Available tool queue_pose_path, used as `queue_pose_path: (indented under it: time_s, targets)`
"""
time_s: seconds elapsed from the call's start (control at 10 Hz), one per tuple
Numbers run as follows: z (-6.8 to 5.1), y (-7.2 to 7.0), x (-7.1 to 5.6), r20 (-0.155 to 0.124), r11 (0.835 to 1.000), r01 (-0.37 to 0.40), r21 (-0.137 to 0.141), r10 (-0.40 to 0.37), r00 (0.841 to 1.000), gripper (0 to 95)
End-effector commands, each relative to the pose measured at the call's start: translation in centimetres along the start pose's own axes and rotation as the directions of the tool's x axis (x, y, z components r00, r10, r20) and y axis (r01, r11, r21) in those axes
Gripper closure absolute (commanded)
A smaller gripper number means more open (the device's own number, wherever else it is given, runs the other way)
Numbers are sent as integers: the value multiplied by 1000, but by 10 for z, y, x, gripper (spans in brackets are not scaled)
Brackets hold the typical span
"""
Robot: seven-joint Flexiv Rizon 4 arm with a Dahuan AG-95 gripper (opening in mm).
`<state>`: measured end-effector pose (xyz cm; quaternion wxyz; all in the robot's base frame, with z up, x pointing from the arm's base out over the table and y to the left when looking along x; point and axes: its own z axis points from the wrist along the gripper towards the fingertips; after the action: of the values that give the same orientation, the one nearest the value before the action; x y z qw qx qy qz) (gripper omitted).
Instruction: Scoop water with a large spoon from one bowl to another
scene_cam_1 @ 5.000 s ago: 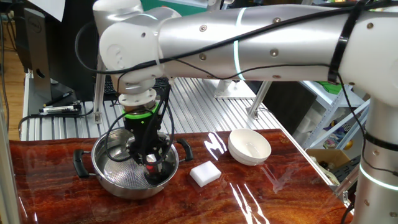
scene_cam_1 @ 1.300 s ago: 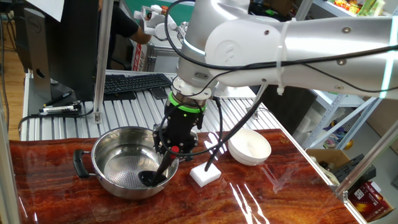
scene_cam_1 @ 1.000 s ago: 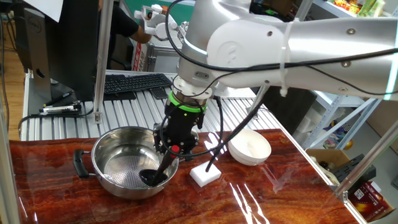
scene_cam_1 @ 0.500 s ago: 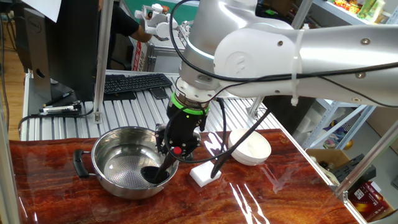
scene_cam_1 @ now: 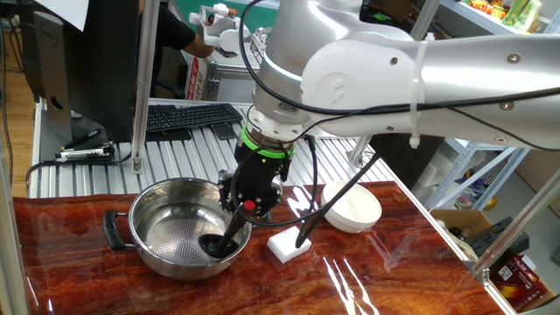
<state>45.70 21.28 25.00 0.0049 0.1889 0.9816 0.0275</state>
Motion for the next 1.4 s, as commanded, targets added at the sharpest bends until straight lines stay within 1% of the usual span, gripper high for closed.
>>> queue_pose_path:
  time_s: [0.1,0.4,0.9,1.4]
  targets:
    - [-3,5,-11,-6,1000,-2,-1,2,1000,950]
    - [-3,7,-18,3,1000,-15,-12,15,1000,950]
    - [-7,10,-29,20,1000,-18,-17,18,1000,950]
    - [-9,9,-30,37,999,-24,-29,25,999,950]
